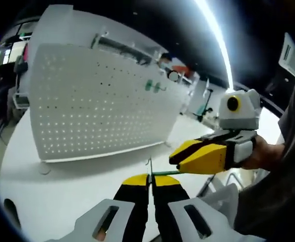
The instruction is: Insert the hook assembly into the mounting plate slot until the hook locks in place.
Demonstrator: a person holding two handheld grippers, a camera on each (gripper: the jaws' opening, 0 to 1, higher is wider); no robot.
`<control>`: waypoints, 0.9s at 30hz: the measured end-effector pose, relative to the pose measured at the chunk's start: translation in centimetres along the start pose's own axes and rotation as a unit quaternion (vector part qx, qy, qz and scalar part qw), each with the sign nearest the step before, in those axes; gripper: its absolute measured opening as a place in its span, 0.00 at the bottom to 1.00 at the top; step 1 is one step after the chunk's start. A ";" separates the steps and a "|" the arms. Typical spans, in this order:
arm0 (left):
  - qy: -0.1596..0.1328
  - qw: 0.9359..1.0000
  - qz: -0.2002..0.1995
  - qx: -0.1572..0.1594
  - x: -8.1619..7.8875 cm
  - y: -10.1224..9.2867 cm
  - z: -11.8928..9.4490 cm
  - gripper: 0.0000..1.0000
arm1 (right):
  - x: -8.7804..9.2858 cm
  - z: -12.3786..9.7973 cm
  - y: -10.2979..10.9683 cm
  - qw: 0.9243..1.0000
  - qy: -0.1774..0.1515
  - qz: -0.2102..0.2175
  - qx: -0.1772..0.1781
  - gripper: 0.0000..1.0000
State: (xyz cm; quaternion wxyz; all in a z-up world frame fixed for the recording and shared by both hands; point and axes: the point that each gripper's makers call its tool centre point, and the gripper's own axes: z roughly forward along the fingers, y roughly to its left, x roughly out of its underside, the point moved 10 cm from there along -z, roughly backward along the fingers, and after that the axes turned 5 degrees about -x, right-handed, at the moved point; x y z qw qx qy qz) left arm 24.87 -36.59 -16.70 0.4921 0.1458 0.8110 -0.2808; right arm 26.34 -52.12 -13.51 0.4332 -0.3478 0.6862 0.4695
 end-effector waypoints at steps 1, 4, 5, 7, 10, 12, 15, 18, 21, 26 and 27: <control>-0.003 1.000 -0.001 -0.002 -0.1 0.0 0.0 0.01 | -0.3 -0.2 0.0 1.000 0.002 -0.015 0.004 0.06; -0.009 1.000 -0.006 -0.008 0.0 0.4 -0.1 0.01 | -0.8 -0.7 -0.1 0.999 -0.008 -0.046 0.018 0.05; -0.008 1.000 -0.005 -0.014 0.1 0.5 -0.1 0.01 | -0.7 -0.8 -0.1 0.999 -0.007 -0.044 0.022 0.05; -0.011 1.000 -0.008 -0.020 0.1 0.6 -0.1 0.01 | -0.7 -1.0 -0.1 0.999 -0.007 -0.041 0.025 0.08; -0.023 0.999 -0.025 -0.023 0.0 0.5 -0.3 0.01 | -0.3 -1.1 0.0 0.999 -0.012 -0.024 0.031 0.10; -0.028 0.999 -0.031 -0.025 -0.1 0.4 -0.3 0.01 | 0.0 -1.0 0.1 0.999 -0.015 -0.016 0.031 0.12; -0.035 0.999 -0.033 -0.026 -0.4 0.2 -0.3 0.01 | 0.3 -0.8 0.5 0.999 -0.032 0.014 0.040 0.18; -0.046 0.998 -0.018 -0.030 -0.7 -0.3 -0.2 0.01 | 0.4 -0.5 0.7 0.997 -0.049 0.050 0.040 0.22; -0.058 0.998 -0.018 -0.027 -0.9 -0.6 -0.1 0.01 | 0.4 -0.5 0.8 0.997 -0.051 0.045 0.045 0.18; -0.059 0.998 -0.016 -0.024 -0.9 -0.9 0.1 0.01 | 0.3 -0.6 0.5 0.995 -0.065 0.052 0.056 0.15; -0.059 0.998 -0.017 -0.023 -0.9 -1.0 0.1 0.01 | 0.3 -0.7 0.4 0.995 -0.065 0.052 0.059 0.14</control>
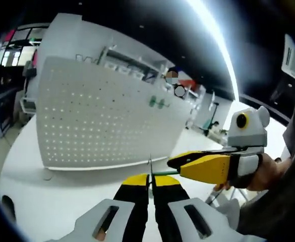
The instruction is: Insert the hook assembly into the mounting plate slot until the hook locks in place.
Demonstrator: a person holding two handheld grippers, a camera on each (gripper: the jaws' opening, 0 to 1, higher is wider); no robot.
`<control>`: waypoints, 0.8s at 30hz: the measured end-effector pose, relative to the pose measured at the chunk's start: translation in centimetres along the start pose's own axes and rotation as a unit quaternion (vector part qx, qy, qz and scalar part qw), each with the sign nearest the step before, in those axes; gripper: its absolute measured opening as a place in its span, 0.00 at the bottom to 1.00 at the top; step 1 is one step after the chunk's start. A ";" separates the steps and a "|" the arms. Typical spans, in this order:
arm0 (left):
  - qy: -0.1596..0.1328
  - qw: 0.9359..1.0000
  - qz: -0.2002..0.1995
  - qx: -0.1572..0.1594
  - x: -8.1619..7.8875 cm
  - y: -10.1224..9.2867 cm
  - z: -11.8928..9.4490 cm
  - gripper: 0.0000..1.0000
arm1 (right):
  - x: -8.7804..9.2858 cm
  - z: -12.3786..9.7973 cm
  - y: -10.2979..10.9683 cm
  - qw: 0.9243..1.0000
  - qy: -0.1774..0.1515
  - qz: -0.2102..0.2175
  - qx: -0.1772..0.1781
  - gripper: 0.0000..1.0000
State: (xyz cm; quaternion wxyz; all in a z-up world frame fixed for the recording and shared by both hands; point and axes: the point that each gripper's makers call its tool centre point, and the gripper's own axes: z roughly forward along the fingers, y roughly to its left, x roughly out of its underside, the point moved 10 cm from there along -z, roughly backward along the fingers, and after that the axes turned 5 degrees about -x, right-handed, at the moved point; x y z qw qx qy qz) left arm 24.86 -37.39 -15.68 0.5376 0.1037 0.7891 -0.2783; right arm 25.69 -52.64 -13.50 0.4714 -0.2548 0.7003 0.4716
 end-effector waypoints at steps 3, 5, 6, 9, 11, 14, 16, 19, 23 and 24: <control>-0.001 1.000 -0.004 0.003 -0.1 -0.1 0.0 0.01 | 0.0 -0.1 -0.2 1.000 -0.001 -0.001 0.004 0.11; -0.002 1.000 -0.003 0.002 -0.1 -0.1 0.0 0.01 | 0.1 -0.1 -0.2 1.000 0.002 0.000 0.004 0.10; -0.002 1.000 -0.003 0.002 -0.1 -0.1 0.0 0.01 | 0.1 0.0 -0.3 1.000 0.004 0.001 0.004 0.09; -0.002 1.000 -0.002 0.001 -0.2 -0.1 0.1 0.01 | 0.3 0.0 -0.2 1.000 0.005 0.008 0.005 0.09; -0.003 1.000 -0.001 0.000 -0.1 -0.1 0.1 0.01 | 0.4 0.0 -0.3 1.000 0.003 0.012 0.006 0.09; -0.003 1.000 -0.002 -0.002 -0.1 0.0 0.1 0.01 | 0.5 0.1 -0.3 1.000 0.002 0.024 0.002 0.07; -0.003 1.000 -0.002 -0.005 0.0 0.0 0.1 0.01 | 0.6 0.2 -0.3 1.000 0.001 0.028 0.001 0.06; -0.003 1.000 -0.002 -0.006 0.0 0.0 0.0 0.01 | 0.7 0.2 -0.3 0.999 -0.001 0.033 0.001 0.06; -0.006 1.000 0.001 -0.010 -0.1 0.0 0.0 0.01 | 0.8 0.4 -0.3 0.999 -0.007 0.051 -0.006 0.03; -0.006 1.000 -0.001 -0.011 0.0 0.0 0.0 0.01 | 0.8 0.4 -0.3 0.999 -0.008 0.053 -0.003 0.03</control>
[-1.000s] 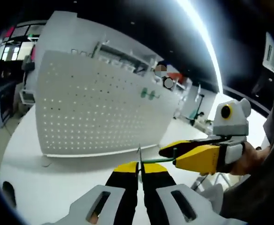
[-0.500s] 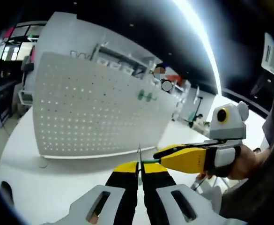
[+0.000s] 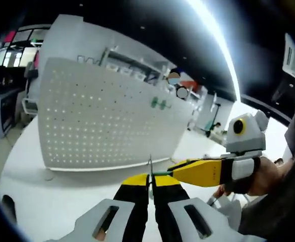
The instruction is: Insert the hook assembly into the mounting plate slot until the hook locks in place.
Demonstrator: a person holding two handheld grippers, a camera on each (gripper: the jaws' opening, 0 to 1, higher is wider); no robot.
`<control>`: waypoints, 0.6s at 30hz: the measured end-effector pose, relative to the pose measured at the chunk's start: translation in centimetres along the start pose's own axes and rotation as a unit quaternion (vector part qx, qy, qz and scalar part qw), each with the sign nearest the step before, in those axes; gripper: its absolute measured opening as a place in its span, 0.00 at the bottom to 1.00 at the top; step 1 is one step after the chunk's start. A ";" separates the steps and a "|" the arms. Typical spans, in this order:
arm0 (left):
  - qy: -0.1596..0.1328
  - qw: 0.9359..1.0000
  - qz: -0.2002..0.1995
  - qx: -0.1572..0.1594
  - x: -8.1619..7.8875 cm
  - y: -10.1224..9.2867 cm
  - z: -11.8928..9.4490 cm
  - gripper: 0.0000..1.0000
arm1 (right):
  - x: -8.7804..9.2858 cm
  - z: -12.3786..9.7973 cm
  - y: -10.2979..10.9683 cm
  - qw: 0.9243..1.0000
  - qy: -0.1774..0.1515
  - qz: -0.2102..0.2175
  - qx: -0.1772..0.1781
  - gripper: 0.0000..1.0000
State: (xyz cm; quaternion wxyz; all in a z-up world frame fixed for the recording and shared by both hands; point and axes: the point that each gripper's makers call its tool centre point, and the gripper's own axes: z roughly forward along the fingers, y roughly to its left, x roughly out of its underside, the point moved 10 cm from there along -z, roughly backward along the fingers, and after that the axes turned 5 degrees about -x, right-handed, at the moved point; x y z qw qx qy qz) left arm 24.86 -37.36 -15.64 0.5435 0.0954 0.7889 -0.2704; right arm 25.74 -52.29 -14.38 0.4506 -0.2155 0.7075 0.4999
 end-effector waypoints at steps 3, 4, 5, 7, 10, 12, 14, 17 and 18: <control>-0.001 1.000 -0.002 -0.002 0.1 0.1 0.0 0.01 | 0.1 0.0 0.1 1.000 -0.003 0.000 0.003 0.03; -0.001 1.000 -0.001 -0.003 0.1 0.1 -0.1 0.01 | 0.2 0.1 0.1 1.000 -0.003 0.001 0.003 0.03; 0.000 1.000 -0.002 -0.003 0.2 0.0 -0.1 0.01 | 0.2 0.1 0.1 1.000 -0.002 0.001 0.004 0.03; 0.001 1.000 -0.005 -0.002 0.3 0.0 0.0 0.01 | 0.3 0.0 0.0 1.000 -0.001 -0.005 0.007 0.02; 0.003 1.000 0.001 -0.004 0.3 -0.2 0.1 0.02 | 0.3 -0.1 0.0 1.000 0.000 -0.017 0.014 0.01; 0.005 1.000 0.006 -0.003 0.3 -0.3 0.1 0.02 | 0.3 -0.2 -0.1 1.000 0.000 -0.022 0.017 0.01; 0.006 1.000 0.006 -0.001 0.3 -0.2 0.2 0.02 | 0.3 -0.3 -0.2 1.000 0.000 -0.021 0.018 0.00; 0.006 1.000 -0.002 0.001 0.3 -0.3 0.4 0.02 | 0.2 -0.4 -0.1 0.999 -0.002 -0.036 0.024 0.00; 0.006 1.000 -0.001 0.002 0.3 -0.3 0.4 0.03 | 0.1 -0.5 -0.1 0.999 -0.002 -0.037 0.024 0.00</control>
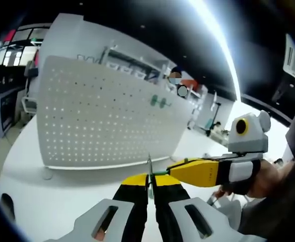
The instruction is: Insert the hook assembly into the mounting plate slot until the hook locks in place.
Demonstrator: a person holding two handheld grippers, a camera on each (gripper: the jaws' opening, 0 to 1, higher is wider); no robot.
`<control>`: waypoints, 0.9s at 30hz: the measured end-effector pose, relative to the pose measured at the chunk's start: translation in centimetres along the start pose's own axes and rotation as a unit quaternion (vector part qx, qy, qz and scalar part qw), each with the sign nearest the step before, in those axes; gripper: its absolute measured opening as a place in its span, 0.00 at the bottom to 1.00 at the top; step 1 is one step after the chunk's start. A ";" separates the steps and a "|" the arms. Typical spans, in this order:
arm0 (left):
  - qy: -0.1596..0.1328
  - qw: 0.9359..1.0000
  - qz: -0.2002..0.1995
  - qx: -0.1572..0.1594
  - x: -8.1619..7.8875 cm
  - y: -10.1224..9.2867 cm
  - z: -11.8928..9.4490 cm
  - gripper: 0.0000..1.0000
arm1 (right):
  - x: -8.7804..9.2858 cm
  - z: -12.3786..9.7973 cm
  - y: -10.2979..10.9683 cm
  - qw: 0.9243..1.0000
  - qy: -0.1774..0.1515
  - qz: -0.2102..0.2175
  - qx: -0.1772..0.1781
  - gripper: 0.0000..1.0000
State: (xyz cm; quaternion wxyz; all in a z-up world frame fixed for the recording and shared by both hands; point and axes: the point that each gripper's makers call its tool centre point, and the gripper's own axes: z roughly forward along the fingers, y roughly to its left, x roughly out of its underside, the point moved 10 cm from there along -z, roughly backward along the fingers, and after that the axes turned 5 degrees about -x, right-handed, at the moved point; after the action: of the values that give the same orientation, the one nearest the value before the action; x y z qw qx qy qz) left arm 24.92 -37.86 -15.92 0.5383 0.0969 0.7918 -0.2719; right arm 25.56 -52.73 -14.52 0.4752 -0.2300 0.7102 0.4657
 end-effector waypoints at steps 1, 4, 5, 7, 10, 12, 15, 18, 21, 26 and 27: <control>0.000 1.000 0.000 0.001 0.0 0.0 0.0 0.03 | 0.0 0.0 0.0 1.000 0.000 -0.004 0.001 0.00; -0.002 1.000 0.007 0.005 0.0 0.1 -0.1 0.04 | 0.0 0.0 0.0 1.000 0.001 -0.006 0.000 0.00; -0.007 1.000 0.016 0.003 0.0 0.1 -0.2 0.04 | 0.0 0.0 0.0 1.000 0.000 -0.006 0.000 0.00; -0.010 1.000 0.027 0.001 0.0 0.0 -0.3 0.04 | 0.0 0.0 0.1 1.000 0.002 -0.010 0.000 0.00; -0.004 0.999 0.038 0.002 0.0 0.2 -0.3 0.05 | 0.0 0.1 0.1 1.000 -0.001 -0.012 -0.002 0.00; 0.003 0.999 0.049 0.002 0.2 0.2 -0.4 0.09 | -0.2 0.1 0.2 1.000 -0.007 -0.018 -0.007 0.00; 0.007 0.998 0.059 0.002 0.5 0.2 -0.4 0.28 | -0.5 -0.1 0.0 1.000 -0.013 -0.024 -0.004 0.00; 0.006 0.998 0.058 0.002 0.6 0.2 -0.5 0.41 | -0.7 -0.4 -0.2 1.000 -0.016 -0.026 0.000 0.00; 0.012 0.998 0.060 0.013 0.6 0.0 -0.5 0.46 | -0.6 -0.5 -0.3 0.999 -0.013 -0.029 0.003 0.00; 0.019 0.997 0.066 0.025 0.7 -0.3 -0.5 0.67 | -0.5 -0.6 -0.2 0.999 -0.010 -0.044 0.005 0.00; 0.019 0.997 0.067 0.026 0.6 -0.2 -0.5 0.71 | -0.5 -0.6 -0.2 0.999 -0.010 -0.046 0.005 0.00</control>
State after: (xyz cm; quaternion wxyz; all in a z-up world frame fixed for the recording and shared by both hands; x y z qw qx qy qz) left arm 24.14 -37.85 -16.29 0.5372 0.1686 0.7866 -0.2537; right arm 25.68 -53.42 -14.11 0.5041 -0.2552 0.6964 0.4424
